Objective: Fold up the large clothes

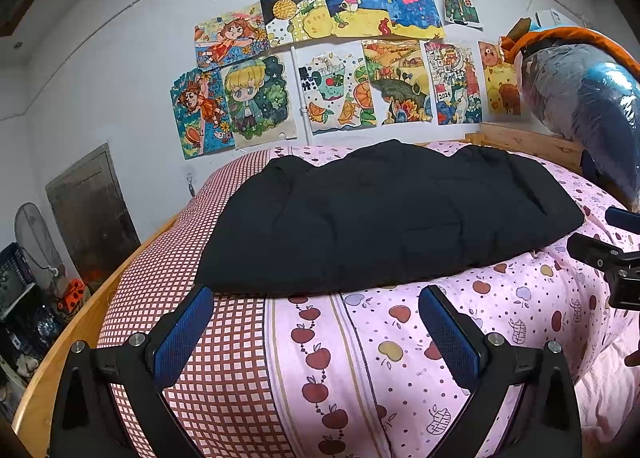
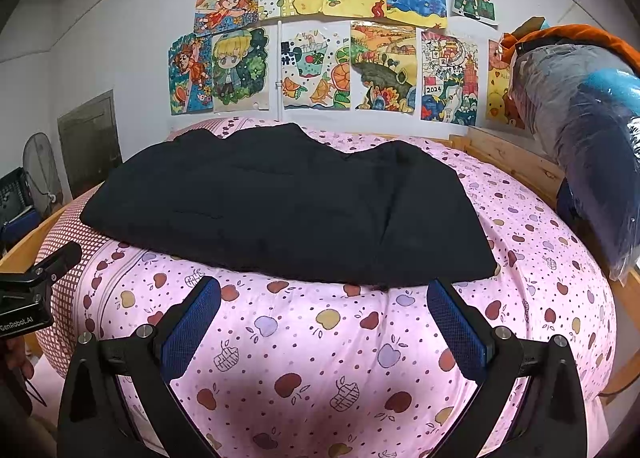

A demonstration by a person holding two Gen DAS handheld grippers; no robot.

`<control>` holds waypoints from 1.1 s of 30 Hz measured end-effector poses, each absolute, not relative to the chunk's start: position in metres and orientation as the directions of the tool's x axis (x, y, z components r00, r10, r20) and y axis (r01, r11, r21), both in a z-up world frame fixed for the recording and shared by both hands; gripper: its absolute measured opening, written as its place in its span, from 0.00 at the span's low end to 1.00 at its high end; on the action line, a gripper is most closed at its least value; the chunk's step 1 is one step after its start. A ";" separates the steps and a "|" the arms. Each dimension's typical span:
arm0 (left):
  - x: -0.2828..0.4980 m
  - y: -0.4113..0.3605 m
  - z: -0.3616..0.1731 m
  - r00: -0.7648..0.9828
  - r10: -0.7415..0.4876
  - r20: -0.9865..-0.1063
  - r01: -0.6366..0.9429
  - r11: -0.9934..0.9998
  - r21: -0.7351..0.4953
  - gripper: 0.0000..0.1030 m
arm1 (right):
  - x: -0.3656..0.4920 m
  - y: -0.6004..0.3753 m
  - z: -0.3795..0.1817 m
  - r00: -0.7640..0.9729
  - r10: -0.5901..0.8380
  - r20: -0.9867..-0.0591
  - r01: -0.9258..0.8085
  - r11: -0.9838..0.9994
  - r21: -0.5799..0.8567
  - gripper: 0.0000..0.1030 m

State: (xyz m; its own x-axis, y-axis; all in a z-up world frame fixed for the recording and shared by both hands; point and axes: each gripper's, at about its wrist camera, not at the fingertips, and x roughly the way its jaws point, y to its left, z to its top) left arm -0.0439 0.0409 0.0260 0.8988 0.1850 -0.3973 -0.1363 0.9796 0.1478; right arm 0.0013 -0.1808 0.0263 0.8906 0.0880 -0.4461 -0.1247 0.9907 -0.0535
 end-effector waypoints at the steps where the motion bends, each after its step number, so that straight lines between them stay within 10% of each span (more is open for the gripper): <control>1: -0.044 0.041 0.026 0.899 0.185 -0.398 -0.136 0.980 0.148 1.00 | 0.002 -0.181 0.026 0.891 0.088 -0.446 -0.125 0.991 -0.053 0.98; 33: -0.044 0.037 0.026 0.898 0.189 -0.397 -0.140 0.979 0.149 1.00 | 0.001 -0.181 0.026 0.890 0.086 -0.447 -0.122 0.991 -0.052 0.98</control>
